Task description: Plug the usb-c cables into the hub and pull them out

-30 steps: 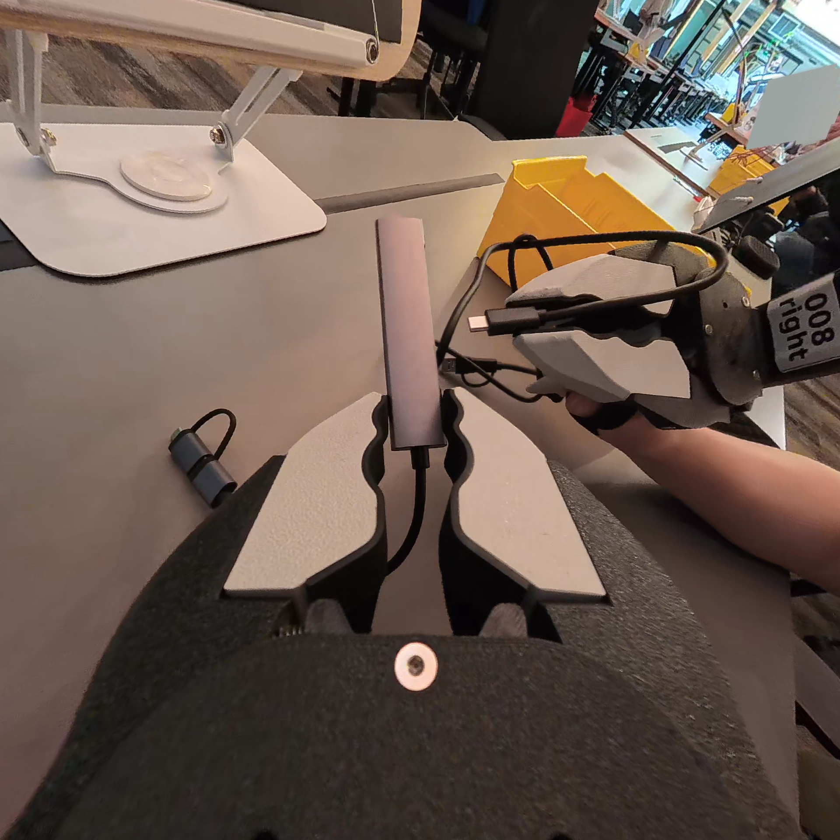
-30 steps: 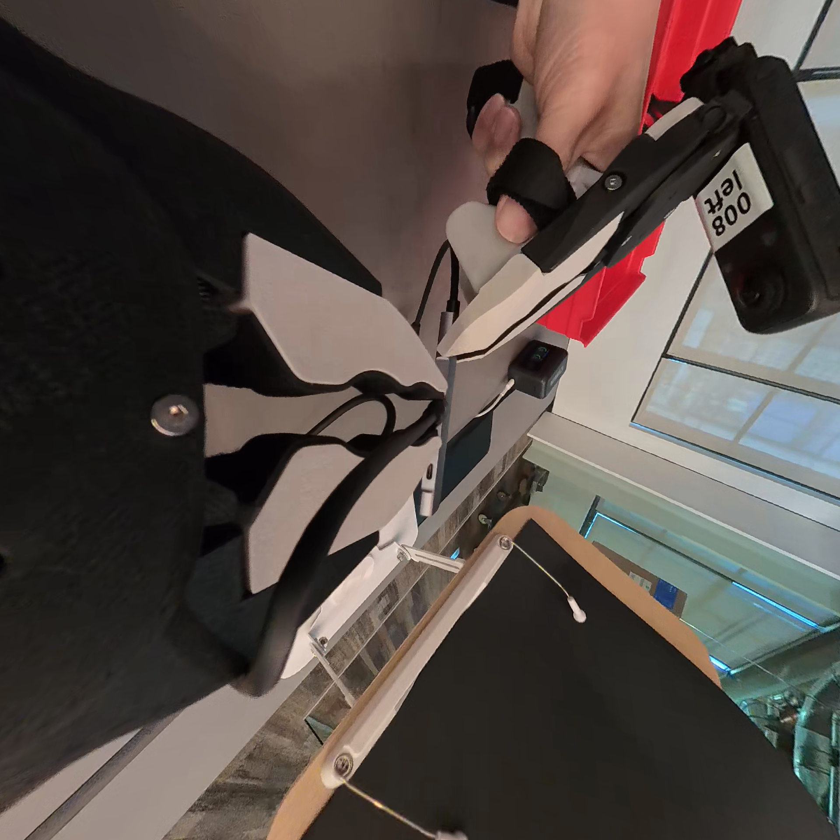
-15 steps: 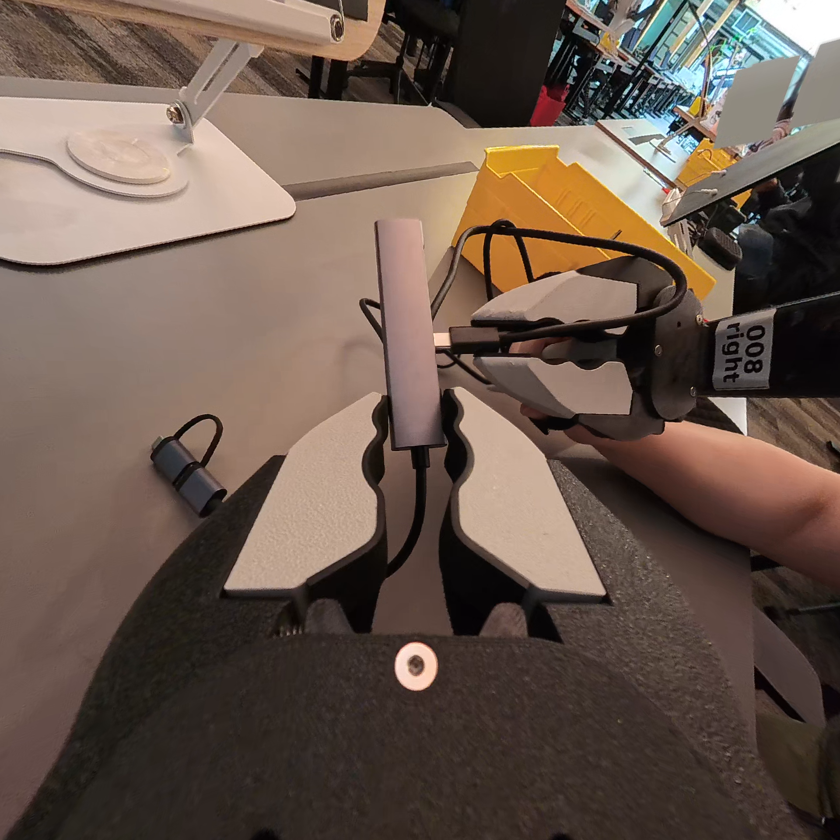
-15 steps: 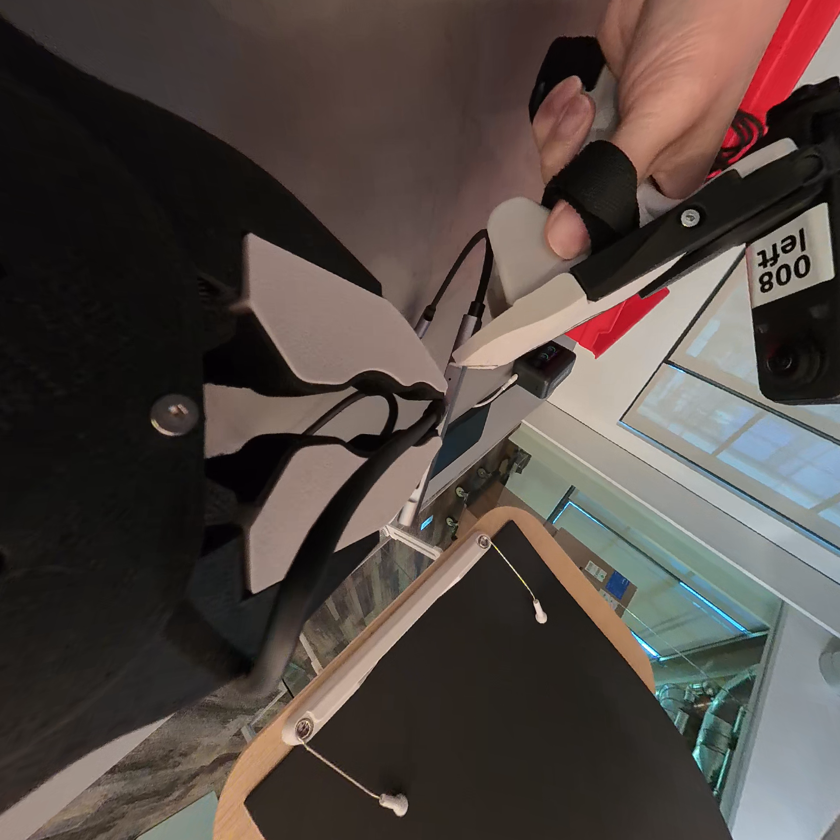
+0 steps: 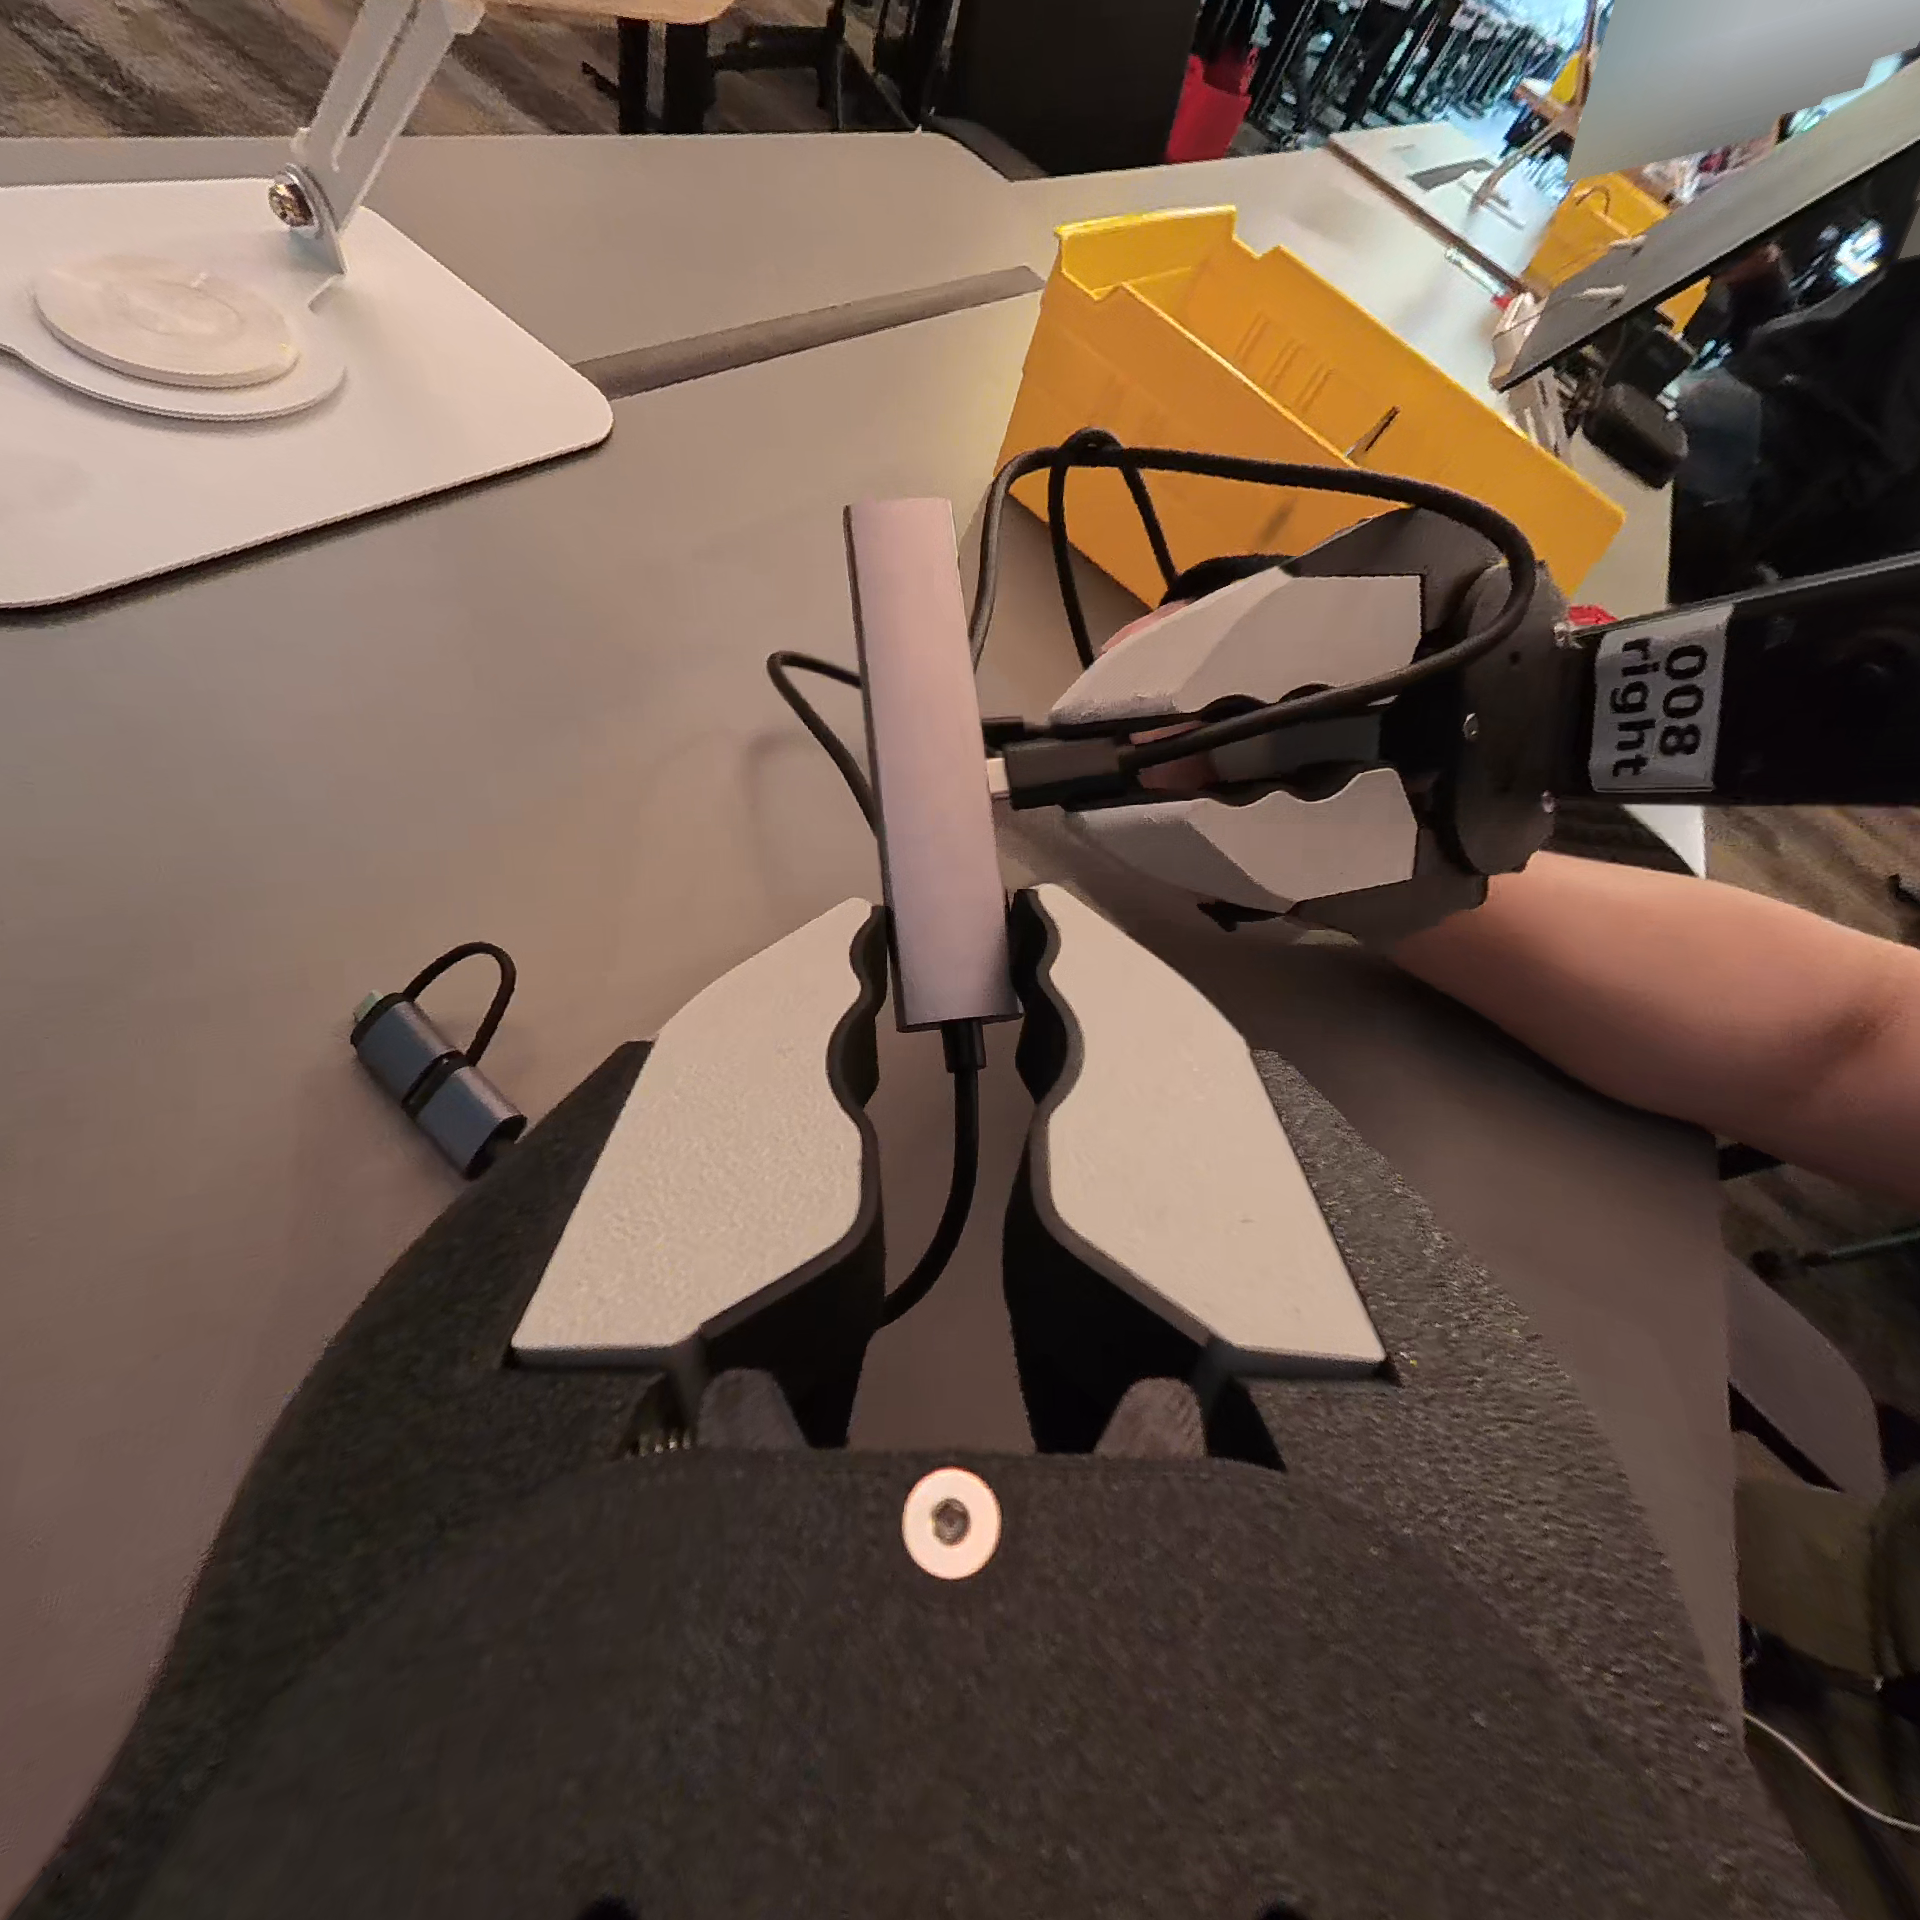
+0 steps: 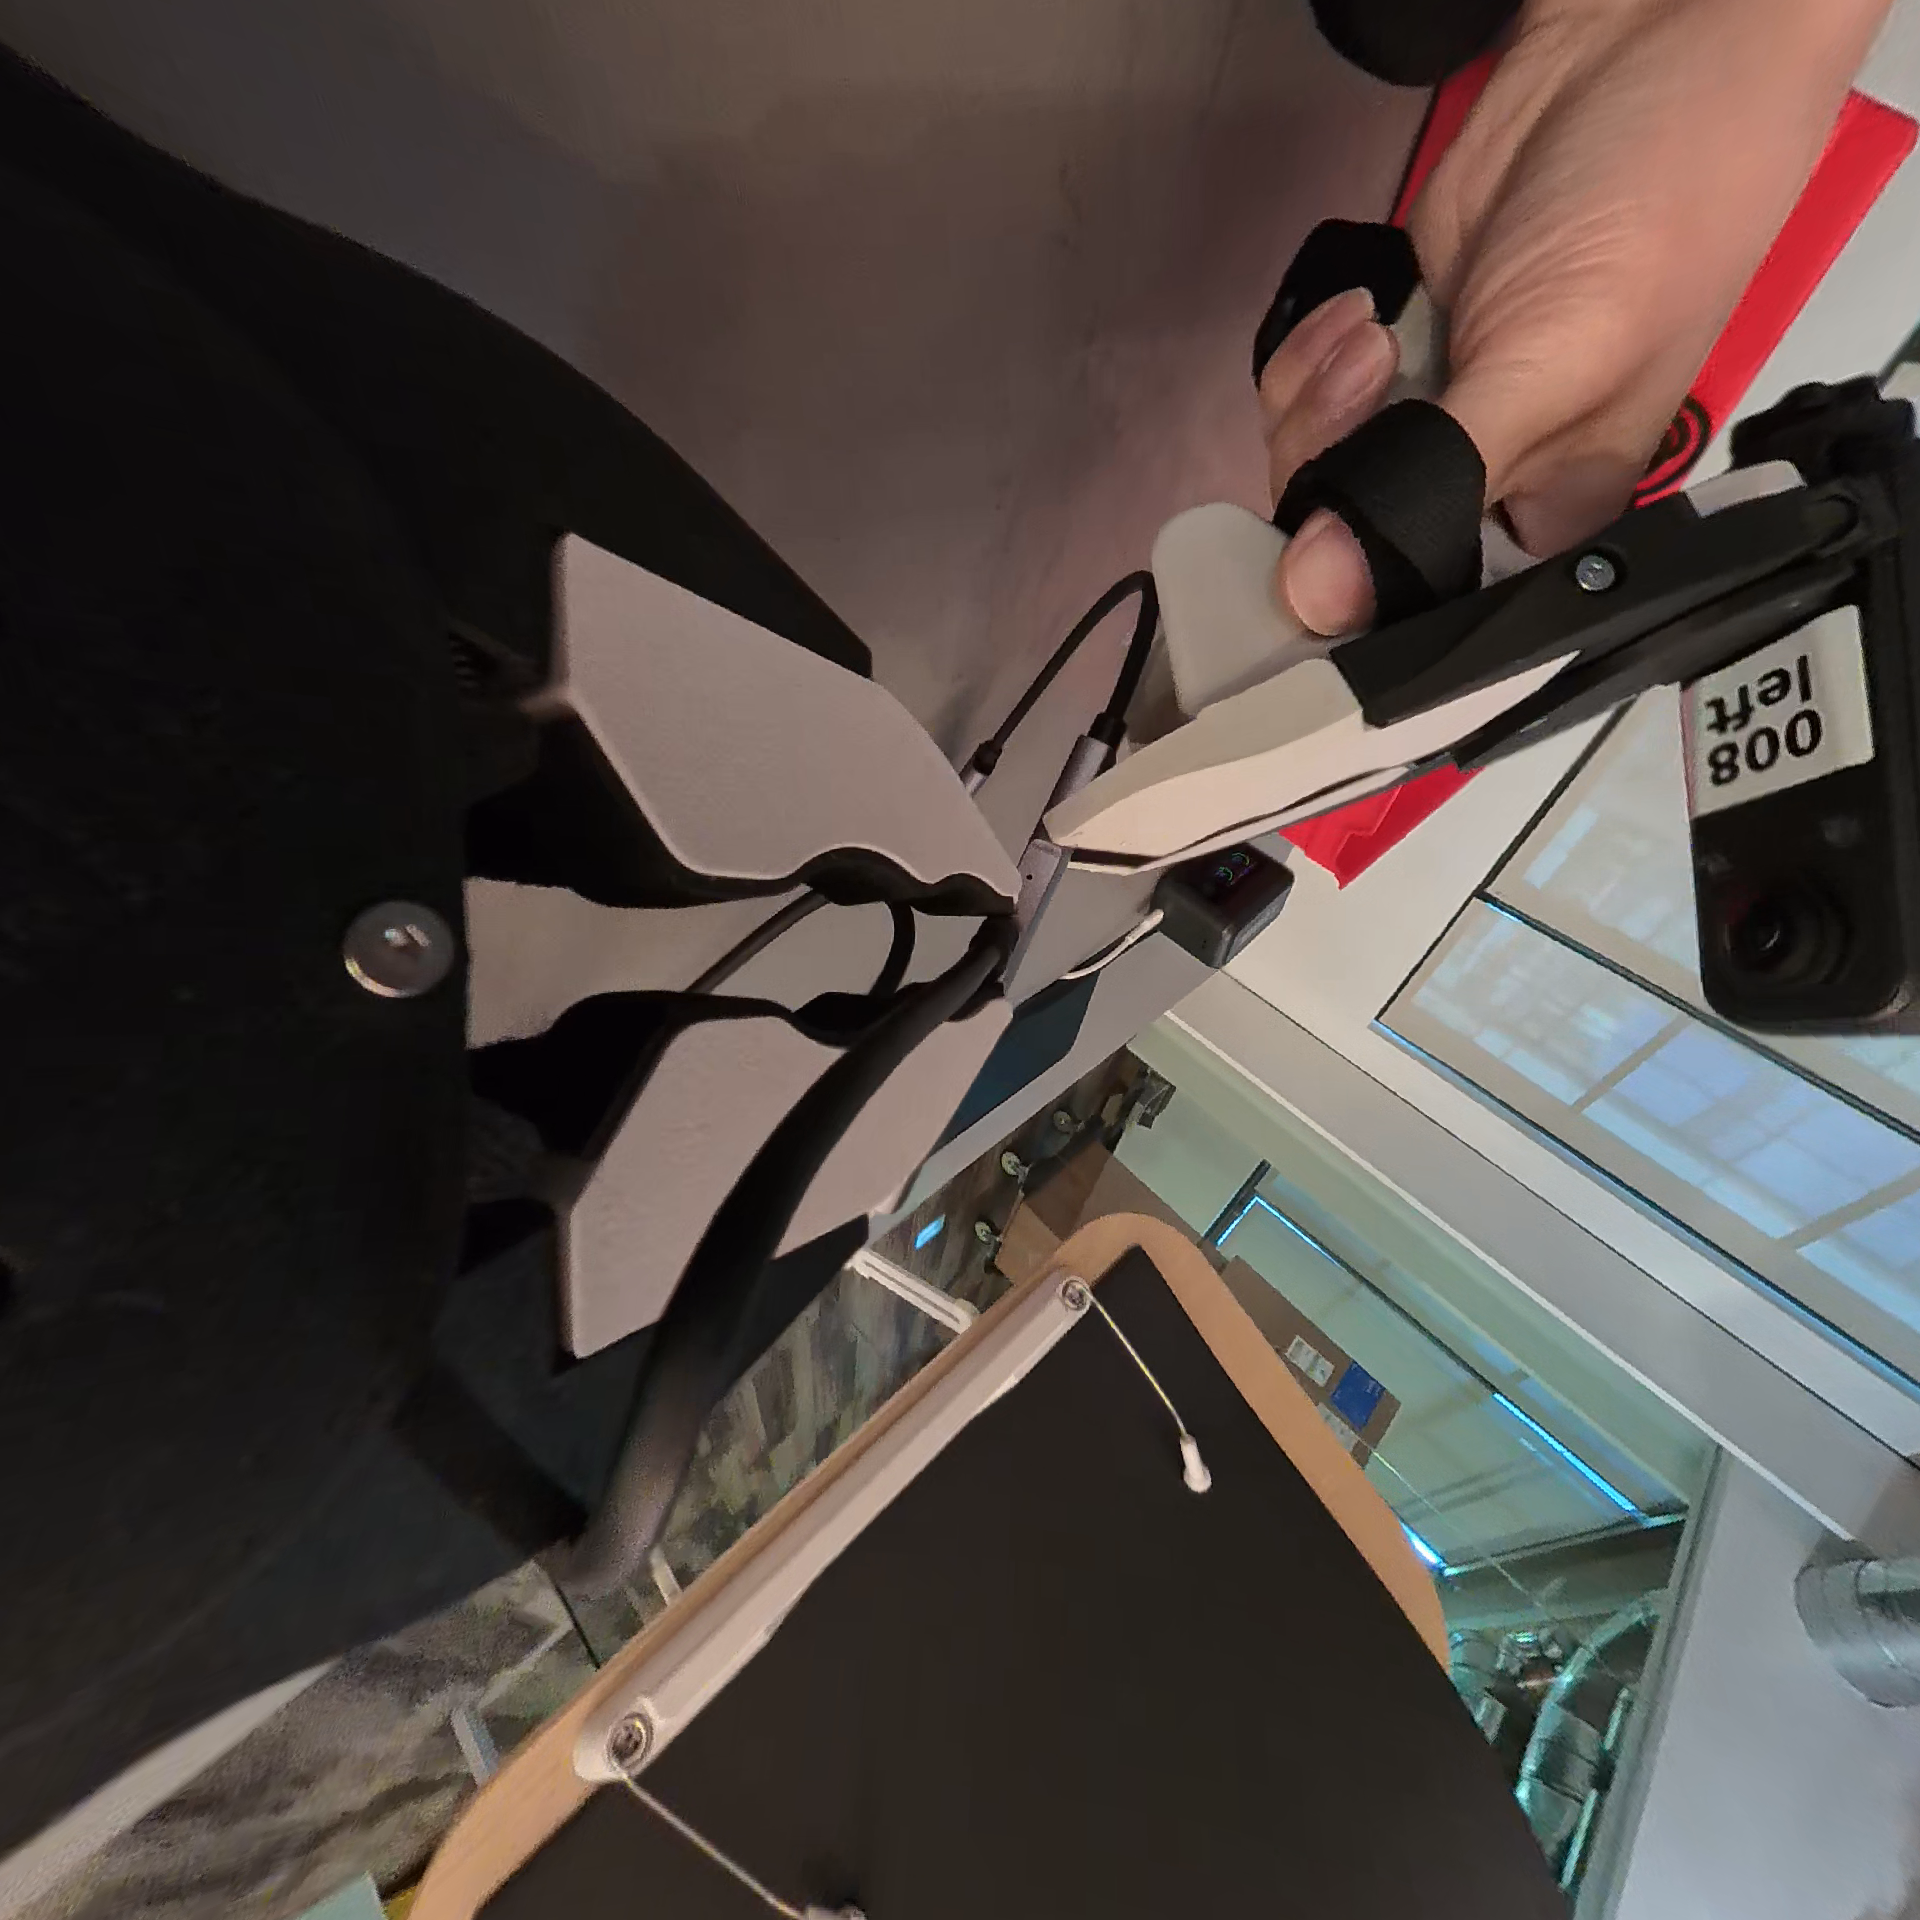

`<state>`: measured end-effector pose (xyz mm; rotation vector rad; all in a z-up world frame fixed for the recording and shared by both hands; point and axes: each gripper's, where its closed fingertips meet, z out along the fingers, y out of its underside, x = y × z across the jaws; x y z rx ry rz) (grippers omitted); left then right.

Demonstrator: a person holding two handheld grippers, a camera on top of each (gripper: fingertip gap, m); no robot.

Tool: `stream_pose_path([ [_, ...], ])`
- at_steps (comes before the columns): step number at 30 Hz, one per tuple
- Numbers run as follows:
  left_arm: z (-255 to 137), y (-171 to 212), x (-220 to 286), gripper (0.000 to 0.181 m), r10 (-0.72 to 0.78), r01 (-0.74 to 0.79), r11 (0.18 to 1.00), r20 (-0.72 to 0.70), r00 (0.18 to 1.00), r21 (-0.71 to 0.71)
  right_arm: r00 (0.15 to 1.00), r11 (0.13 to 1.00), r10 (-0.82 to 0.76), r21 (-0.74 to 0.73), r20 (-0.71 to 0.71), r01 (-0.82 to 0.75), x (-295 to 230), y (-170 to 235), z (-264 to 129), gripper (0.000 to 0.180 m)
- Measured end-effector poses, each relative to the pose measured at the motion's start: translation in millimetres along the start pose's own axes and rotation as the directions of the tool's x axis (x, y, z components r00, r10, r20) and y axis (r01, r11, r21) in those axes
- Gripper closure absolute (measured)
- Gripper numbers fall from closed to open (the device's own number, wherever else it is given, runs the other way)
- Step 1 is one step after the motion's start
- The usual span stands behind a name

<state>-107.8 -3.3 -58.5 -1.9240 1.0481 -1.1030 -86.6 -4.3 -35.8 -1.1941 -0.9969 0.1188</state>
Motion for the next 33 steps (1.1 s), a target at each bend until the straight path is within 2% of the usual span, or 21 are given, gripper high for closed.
stream_pose_path([
  [4,0,-2,1,0.158,-0.009,0.009,1.000,-0.006,1.000,0.020,0.998,0.998,0.061,0.015,-0.013,-0.061,2,-1,0,0.166],
  [14,3,-7,3,0.158,-0.021,0.022,0.997,-0.015,1.000,0.076,0.996,0.996,0.086,0.020,-0.024,-0.086,7,-1,-2,0.166],
  [28,0,-16,7,0.158,0.093,-0.102,0.984,0.065,0.994,0.148,0.991,0.992,0.125,0.042,-0.048,-0.123,11,-4,-3,0.166],
  [33,0,-17,7,0.158,0.187,-0.204,0.970,0.131,0.974,0.132,0.991,0.991,0.127,0.042,-0.050,-0.125,11,-4,-4,0.167],
])
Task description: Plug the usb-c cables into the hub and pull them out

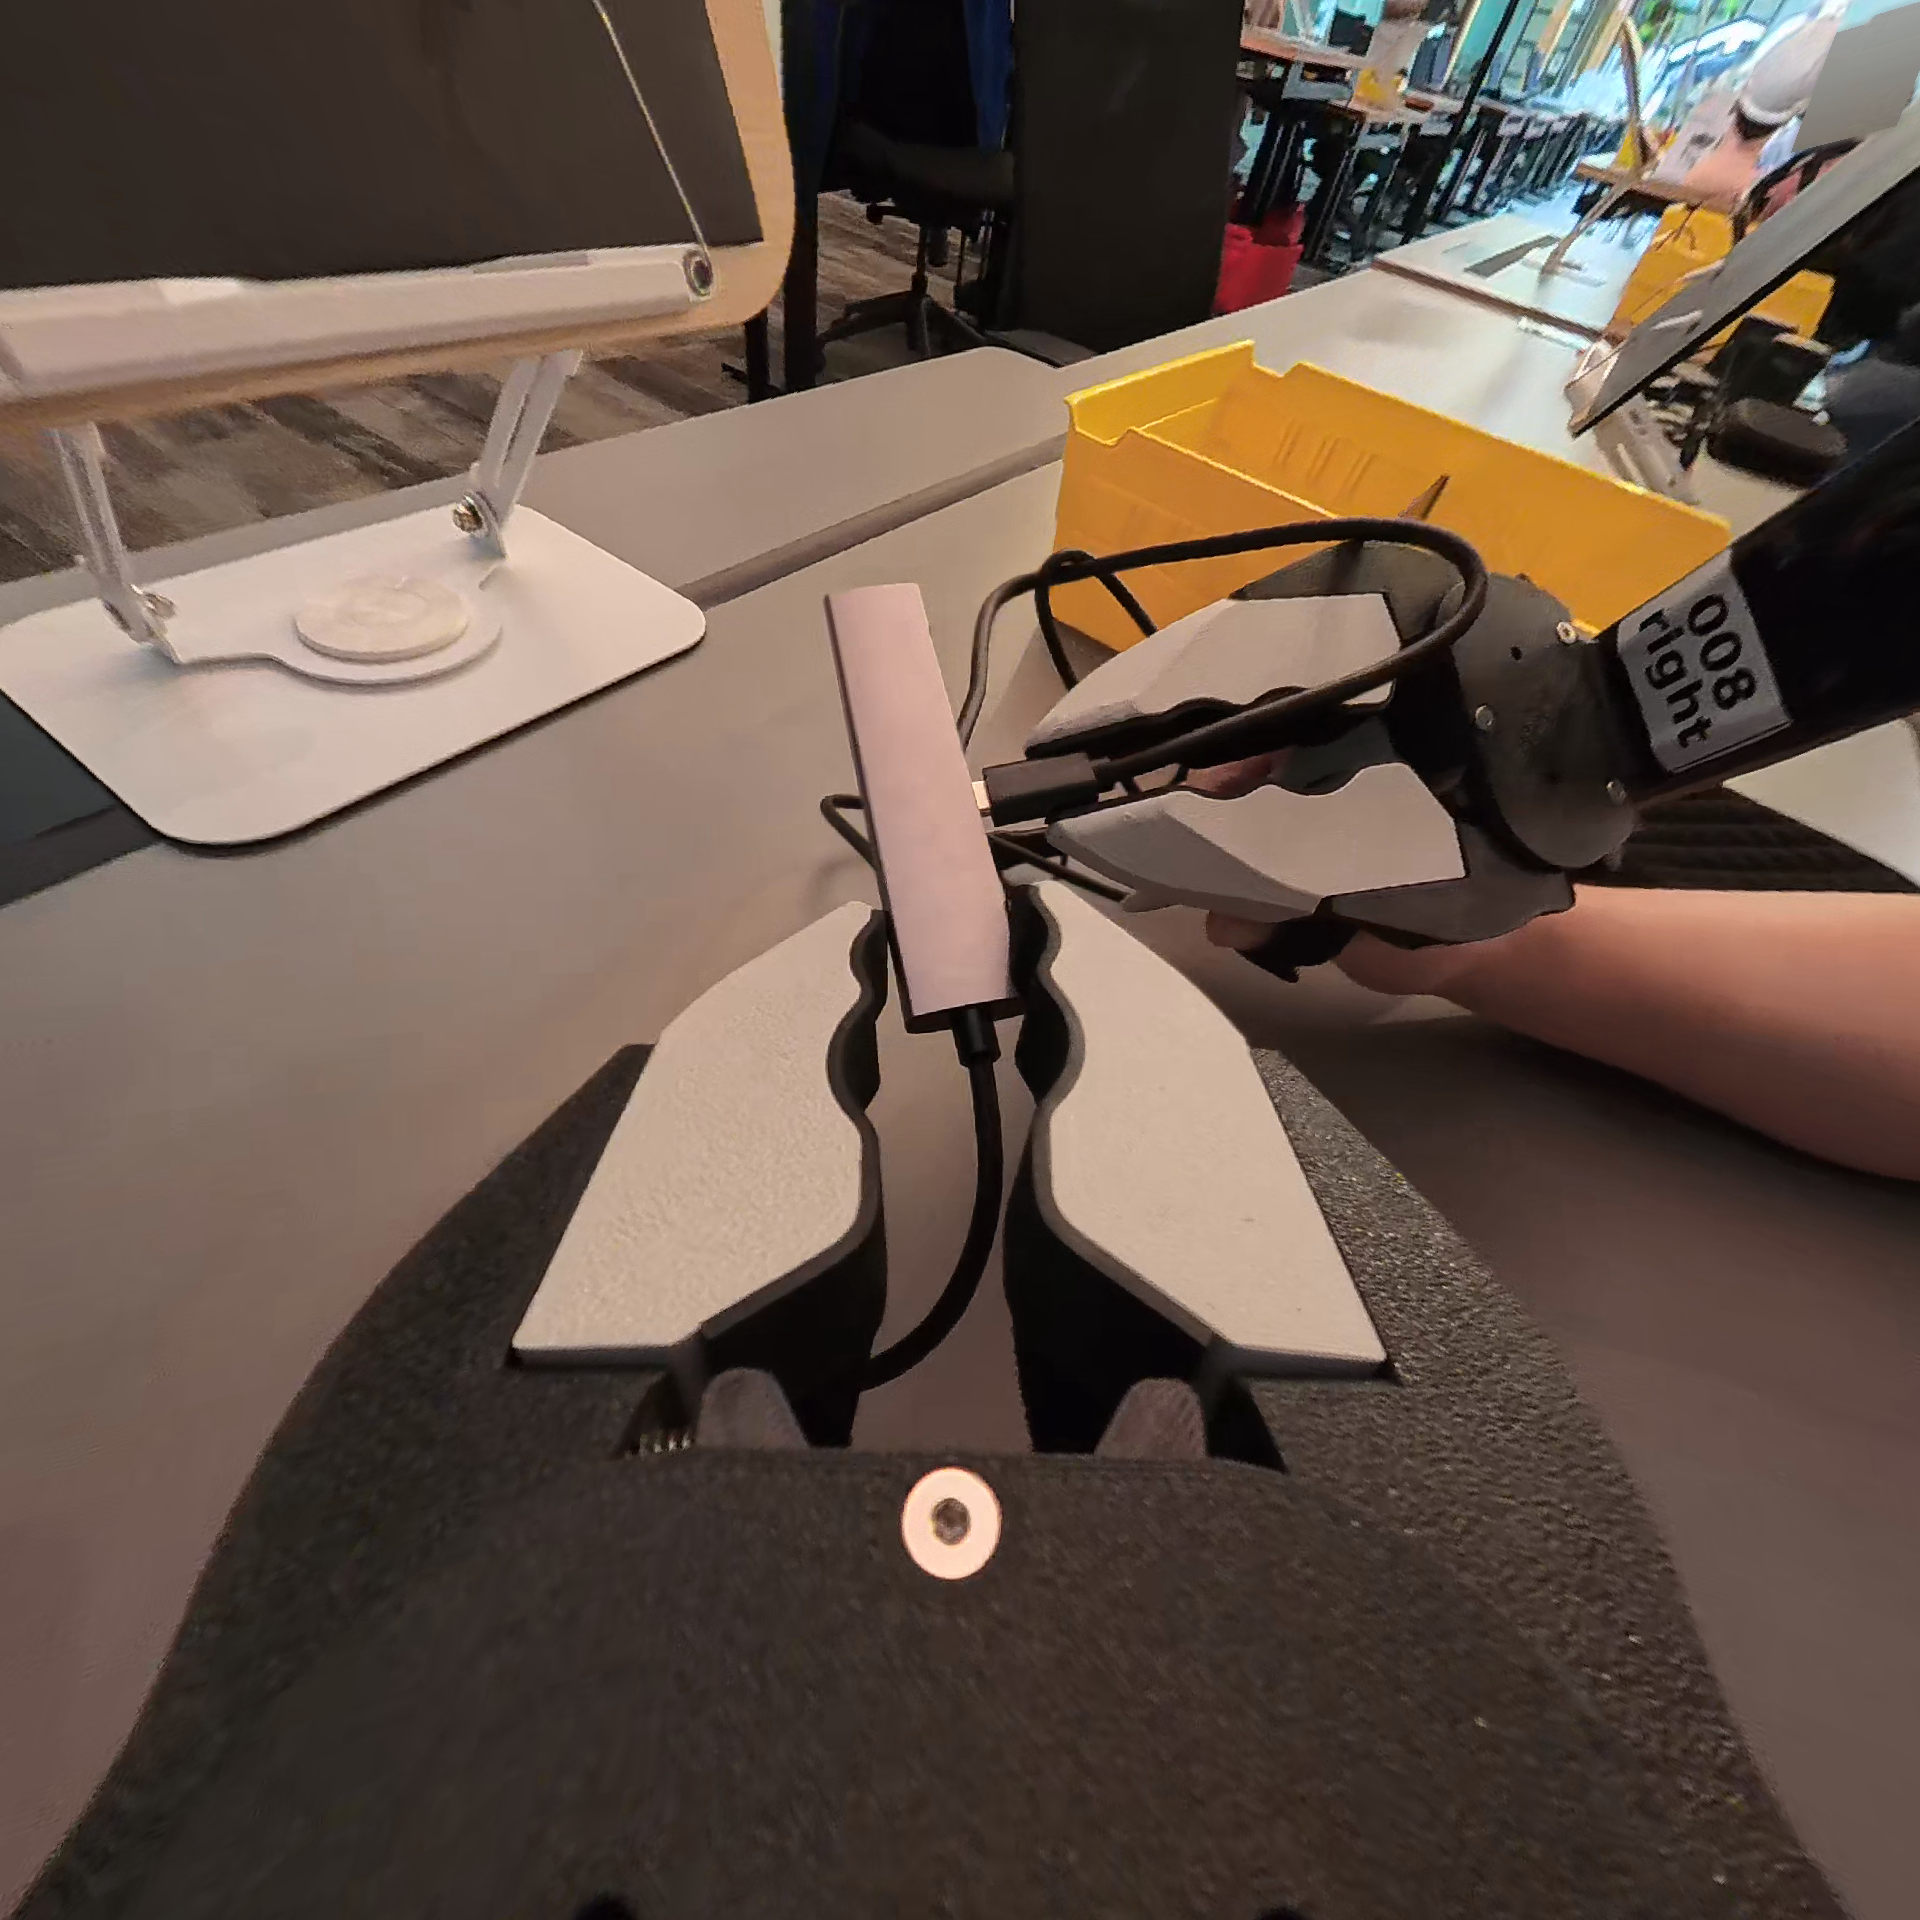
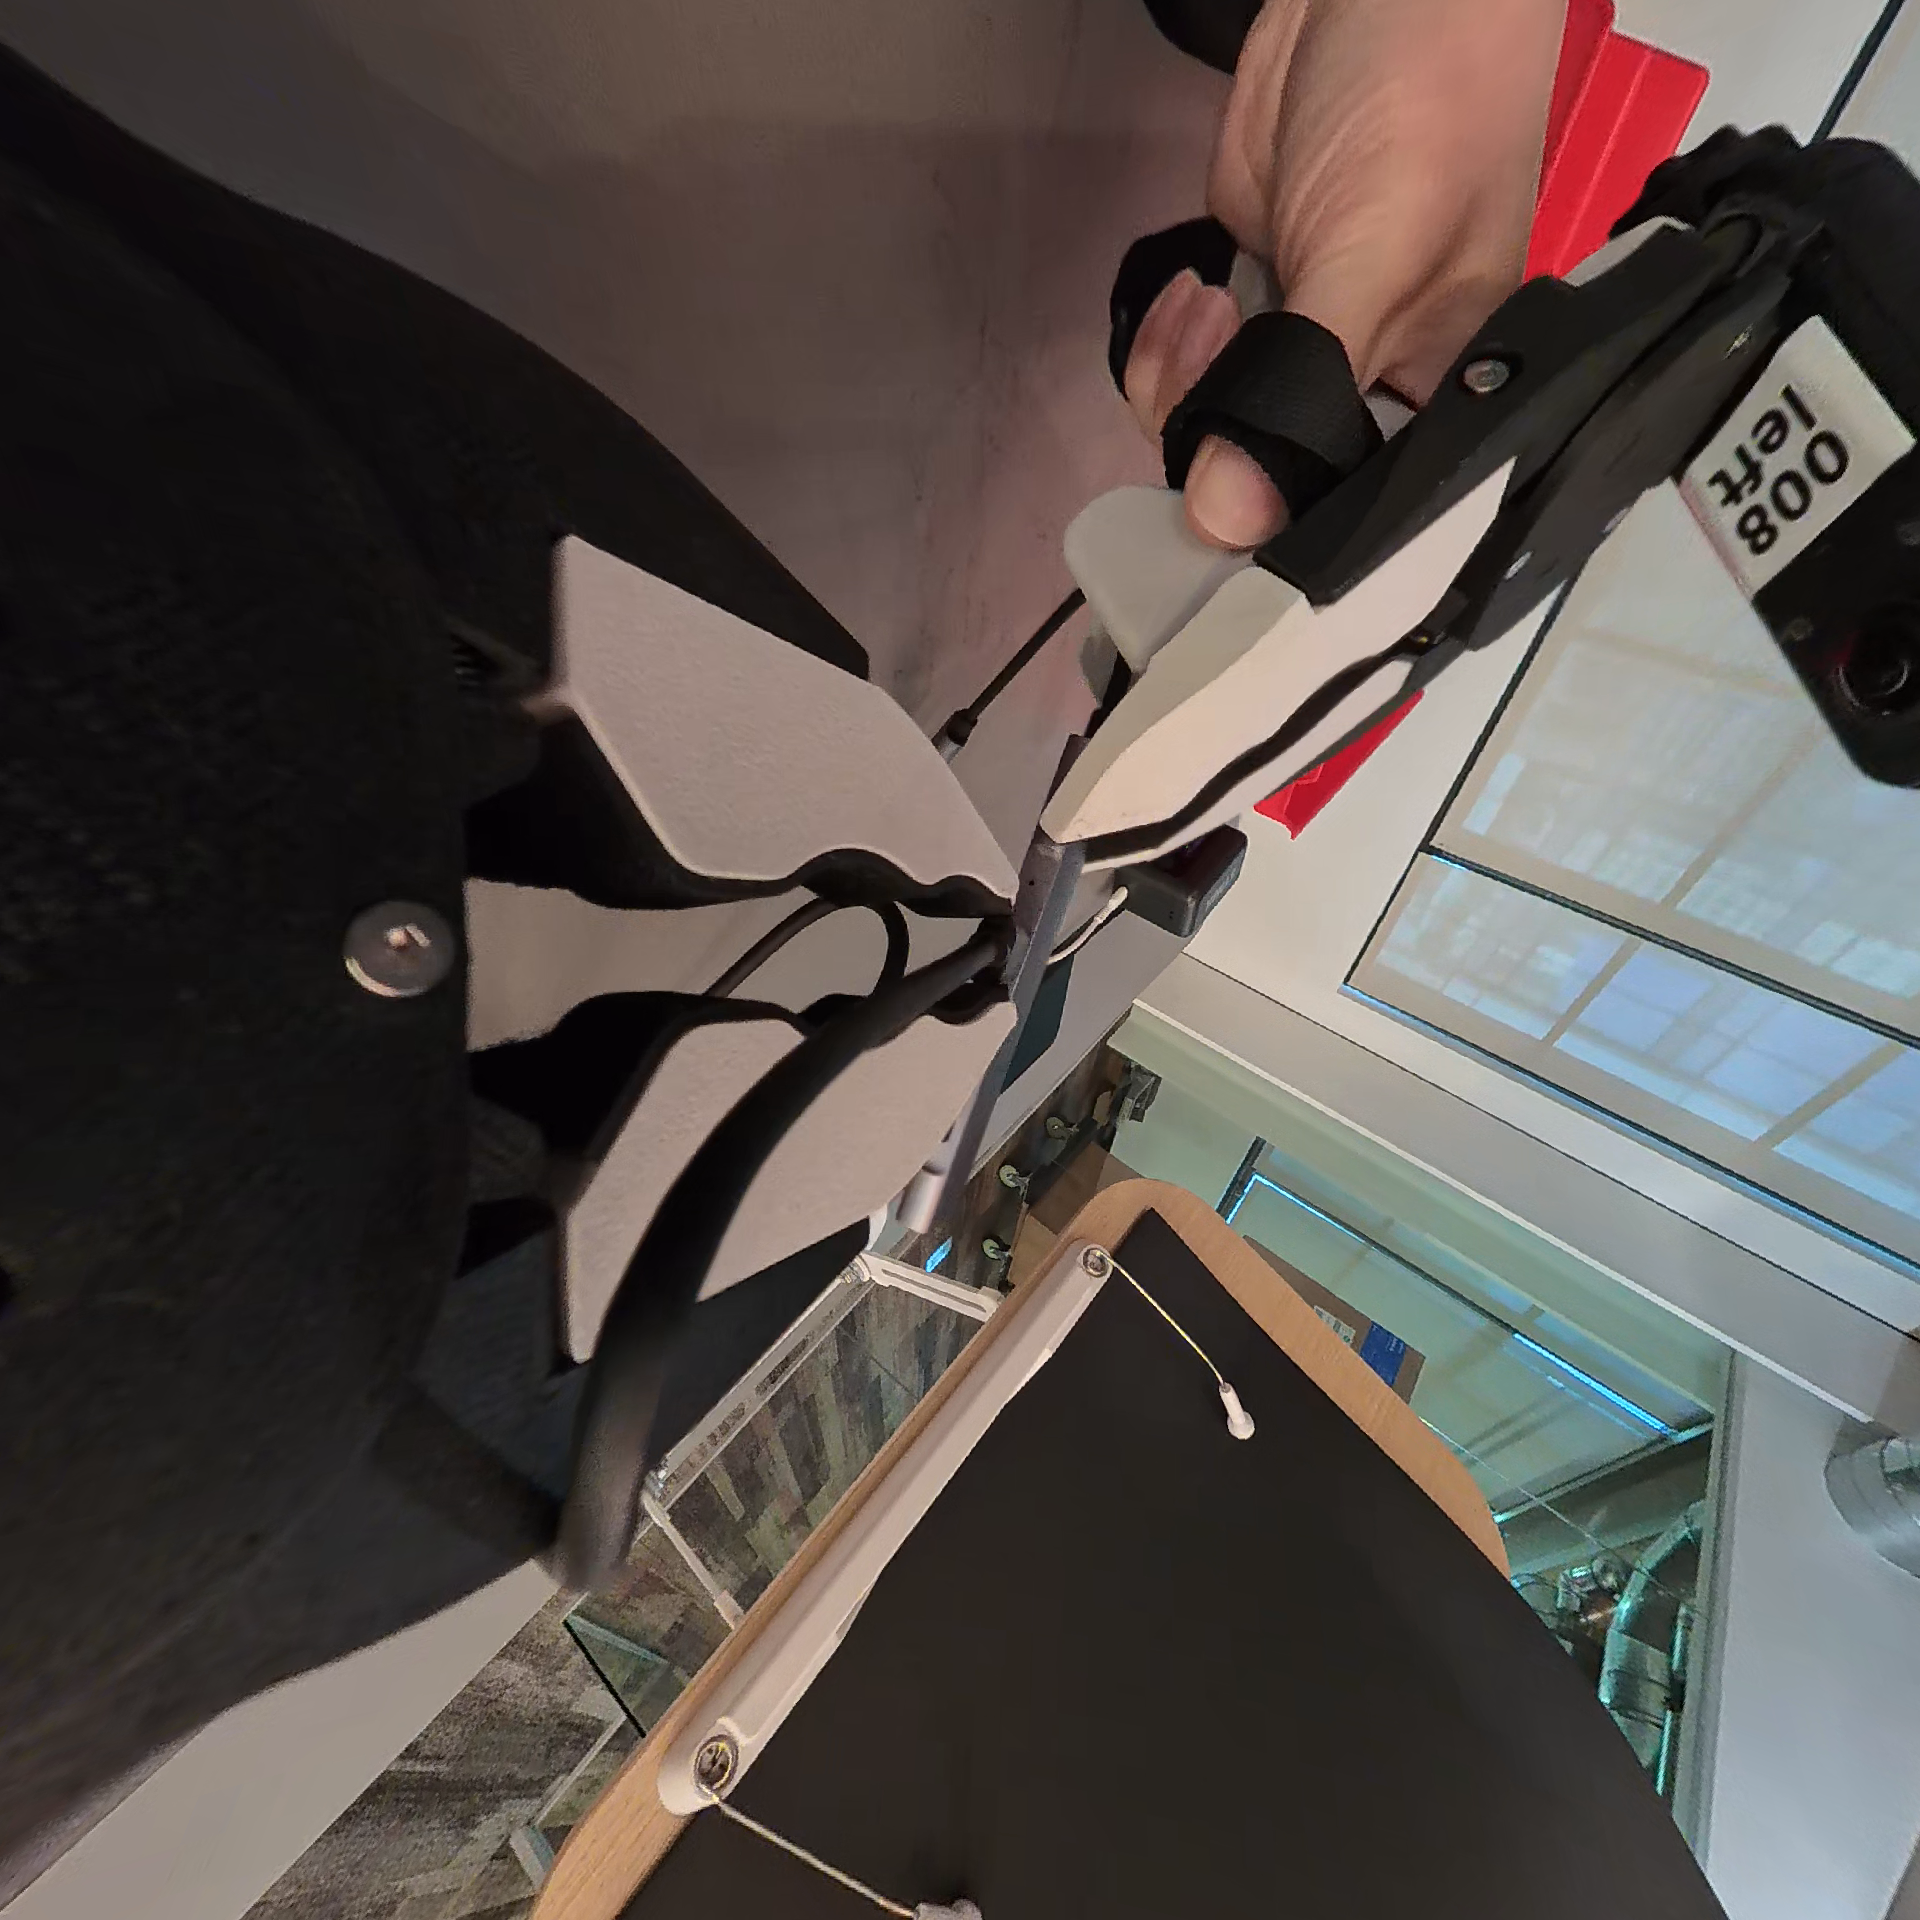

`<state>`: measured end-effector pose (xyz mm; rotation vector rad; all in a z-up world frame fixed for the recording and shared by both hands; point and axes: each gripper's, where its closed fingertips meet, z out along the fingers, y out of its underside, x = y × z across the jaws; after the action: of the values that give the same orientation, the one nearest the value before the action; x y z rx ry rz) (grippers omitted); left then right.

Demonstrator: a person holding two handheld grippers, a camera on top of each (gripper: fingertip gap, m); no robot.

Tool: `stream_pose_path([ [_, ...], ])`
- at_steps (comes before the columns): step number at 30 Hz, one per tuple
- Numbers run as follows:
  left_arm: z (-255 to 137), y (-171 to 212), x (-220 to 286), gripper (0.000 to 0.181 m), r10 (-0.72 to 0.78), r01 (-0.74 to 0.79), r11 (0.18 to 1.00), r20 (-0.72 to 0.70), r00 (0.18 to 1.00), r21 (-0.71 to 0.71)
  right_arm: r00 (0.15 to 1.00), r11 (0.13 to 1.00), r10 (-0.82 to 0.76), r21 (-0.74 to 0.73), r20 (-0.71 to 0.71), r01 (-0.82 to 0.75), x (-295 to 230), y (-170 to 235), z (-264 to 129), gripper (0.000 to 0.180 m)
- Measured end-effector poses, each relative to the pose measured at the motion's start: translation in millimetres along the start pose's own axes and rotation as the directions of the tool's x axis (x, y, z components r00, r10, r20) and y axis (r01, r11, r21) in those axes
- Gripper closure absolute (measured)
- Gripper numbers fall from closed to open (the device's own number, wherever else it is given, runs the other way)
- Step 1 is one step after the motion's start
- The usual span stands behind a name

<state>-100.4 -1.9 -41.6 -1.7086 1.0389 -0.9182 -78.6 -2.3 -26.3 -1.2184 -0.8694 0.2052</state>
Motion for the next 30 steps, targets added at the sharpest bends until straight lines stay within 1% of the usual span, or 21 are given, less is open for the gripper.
stream_pose_path([
  [4,-1,-1,2,0.158,0.053,-0.053,0.999,0.009,0.999,0.006,1.000,1.000,0.003,0.010,0.000,-0.003,0,-2,-1,0.167],
  [8,-1,-1,3,0.158,0.047,-0.047,0.999,-0.008,0.999,0.015,1.000,1.000,0.007,0.023,-0.001,-0.007,-1,-3,-2,0.167],
  [15,-4,-3,8,0.158,0.102,-0.101,0.994,-0.034,0.994,0.033,0.999,0.998,0.026,0.064,0.024,-0.028,-2,-9,-4,0.166],
  [21,-6,-6,12,0.158,0.121,-0.118,0.991,-0.052,0.991,0.063,0.998,0.993,0.046,0.102,0.048,-0.050,-2,-14,-8,0.166],
  [25,-7,-9,15,0.158,0.135,-0.130,0.988,-0.062,0.989,0.082,0.994,0.987,0.082,0.130,0.075,-0.091,-1,-16,-10,0.166],
  [30,-10,-14,18,0.158,0.170,-0.164,0.981,-0.055,0.984,0.108,0.994,0.985,0.089,0.139,0.066,-0.098,1,-16,-11,0.167],
])
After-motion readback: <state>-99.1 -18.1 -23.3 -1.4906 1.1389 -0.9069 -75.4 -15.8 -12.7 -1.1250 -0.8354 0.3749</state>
